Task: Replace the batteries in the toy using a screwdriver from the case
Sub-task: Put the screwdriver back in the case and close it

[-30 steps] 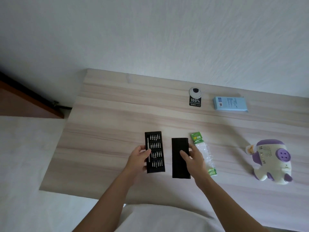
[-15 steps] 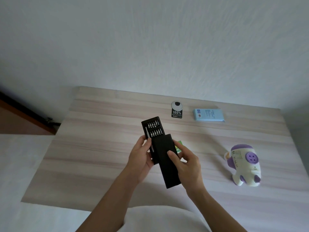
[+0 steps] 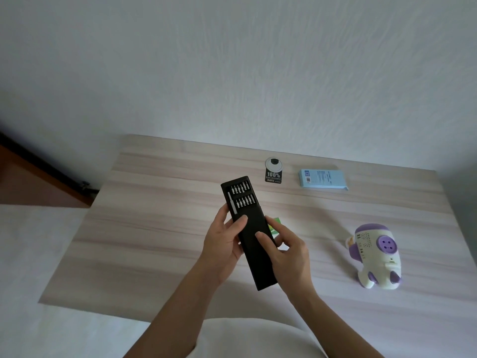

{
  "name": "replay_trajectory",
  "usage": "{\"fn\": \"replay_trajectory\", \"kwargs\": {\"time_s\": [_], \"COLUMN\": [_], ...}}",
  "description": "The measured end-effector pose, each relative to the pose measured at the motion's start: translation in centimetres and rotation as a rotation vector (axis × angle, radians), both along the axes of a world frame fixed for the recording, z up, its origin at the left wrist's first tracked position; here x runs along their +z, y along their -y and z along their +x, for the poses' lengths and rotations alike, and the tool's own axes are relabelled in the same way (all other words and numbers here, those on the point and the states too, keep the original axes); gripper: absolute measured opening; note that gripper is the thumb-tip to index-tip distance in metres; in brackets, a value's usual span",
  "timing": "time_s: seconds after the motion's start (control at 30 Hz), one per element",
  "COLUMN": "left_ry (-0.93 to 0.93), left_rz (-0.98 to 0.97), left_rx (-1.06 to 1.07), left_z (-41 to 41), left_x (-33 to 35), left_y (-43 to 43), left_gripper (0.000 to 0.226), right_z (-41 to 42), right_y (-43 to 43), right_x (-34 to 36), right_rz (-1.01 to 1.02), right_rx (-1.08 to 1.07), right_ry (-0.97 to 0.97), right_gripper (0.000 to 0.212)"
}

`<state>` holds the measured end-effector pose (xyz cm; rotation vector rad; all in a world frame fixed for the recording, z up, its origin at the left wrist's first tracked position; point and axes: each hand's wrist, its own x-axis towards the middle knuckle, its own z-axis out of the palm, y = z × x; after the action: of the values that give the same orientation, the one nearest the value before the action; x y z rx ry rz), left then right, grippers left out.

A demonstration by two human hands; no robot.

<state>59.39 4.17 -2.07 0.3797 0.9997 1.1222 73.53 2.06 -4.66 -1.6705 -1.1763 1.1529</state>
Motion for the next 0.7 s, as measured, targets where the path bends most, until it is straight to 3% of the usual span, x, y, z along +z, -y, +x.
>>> {"fn": "replay_trajectory", "kwargs": {"time_s": [0.3, 0.57, 0.7], "left_ry": [-0.083, -0.103, -0.127], "left_rz": [0.007, 0.008, 0.045], "left_rx": [0.021, 0.032, -0.013], "left_z": [0.6, 0.6, -0.1], "left_x": [-0.3, -0.3, 0.1], "left_y": [0.7, 1.3, 1.2], "left_gripper": [0.033, 0.033, 0.059], "right_z": [0.4, 0.5, 0.5], "right_y": [0.4, 0.4, 0.7], "right_x": [0.3, 0.3, 0.6], "right_rz": [-0.028, -0.063, -0.091], "right_rx": [0.018, 0.072, 0.099], "right_ry": [0.071, 0.079, 0.025], "right_gripper": [0.023, 0.026, 0.027]}}
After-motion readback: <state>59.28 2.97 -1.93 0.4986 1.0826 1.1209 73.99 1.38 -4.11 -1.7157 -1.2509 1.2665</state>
